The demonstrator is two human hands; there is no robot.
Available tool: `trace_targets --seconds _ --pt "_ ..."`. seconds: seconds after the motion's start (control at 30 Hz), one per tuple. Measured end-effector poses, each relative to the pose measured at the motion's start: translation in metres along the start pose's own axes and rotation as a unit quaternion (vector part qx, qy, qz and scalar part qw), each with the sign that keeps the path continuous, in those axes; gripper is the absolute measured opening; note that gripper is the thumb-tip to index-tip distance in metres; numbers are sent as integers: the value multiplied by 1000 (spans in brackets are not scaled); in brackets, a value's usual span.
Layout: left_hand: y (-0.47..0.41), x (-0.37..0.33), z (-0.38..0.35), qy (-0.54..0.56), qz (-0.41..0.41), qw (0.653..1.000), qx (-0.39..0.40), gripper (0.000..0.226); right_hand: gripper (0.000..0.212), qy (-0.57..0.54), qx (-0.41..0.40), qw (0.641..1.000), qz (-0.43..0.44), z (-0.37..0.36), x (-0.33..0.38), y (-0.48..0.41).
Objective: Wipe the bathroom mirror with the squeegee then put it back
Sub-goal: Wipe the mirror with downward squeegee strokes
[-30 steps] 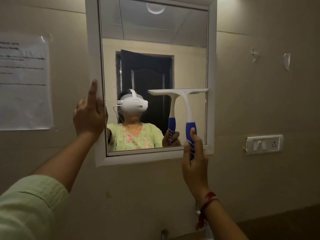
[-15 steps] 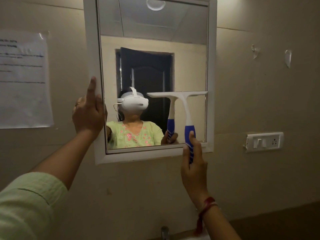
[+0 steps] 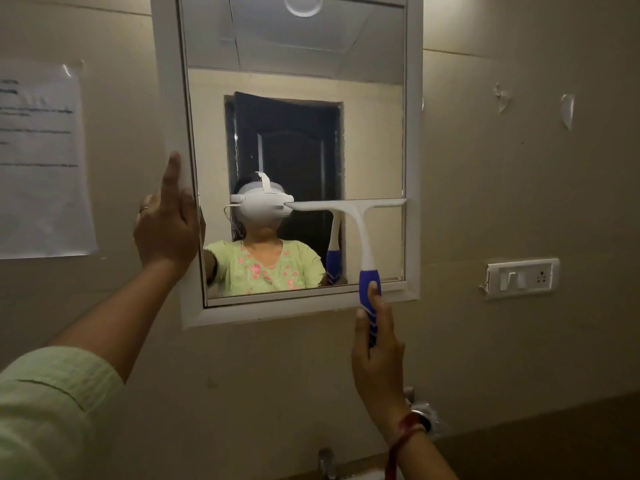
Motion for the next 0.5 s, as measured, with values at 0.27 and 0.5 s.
trace_targets --seconds 0.27,0.5 --pt "1 0 -1 7 2 1000 -3 47 44 16 17 999 -23 1 -15 57" --pt "1 1 0 -1 7 1000 5 48 40 -2 4 999 -35 4 -9 29"
Point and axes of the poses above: each hand's wrist, its own y-axis away from the middle knuckle, its own z-axis out of the back of the hand, x = y × z, the point moved 9 cm from there along -y, towards the middle knuckle, and after that the axes turned 11 degrees about -y, right-handed, at the moved point
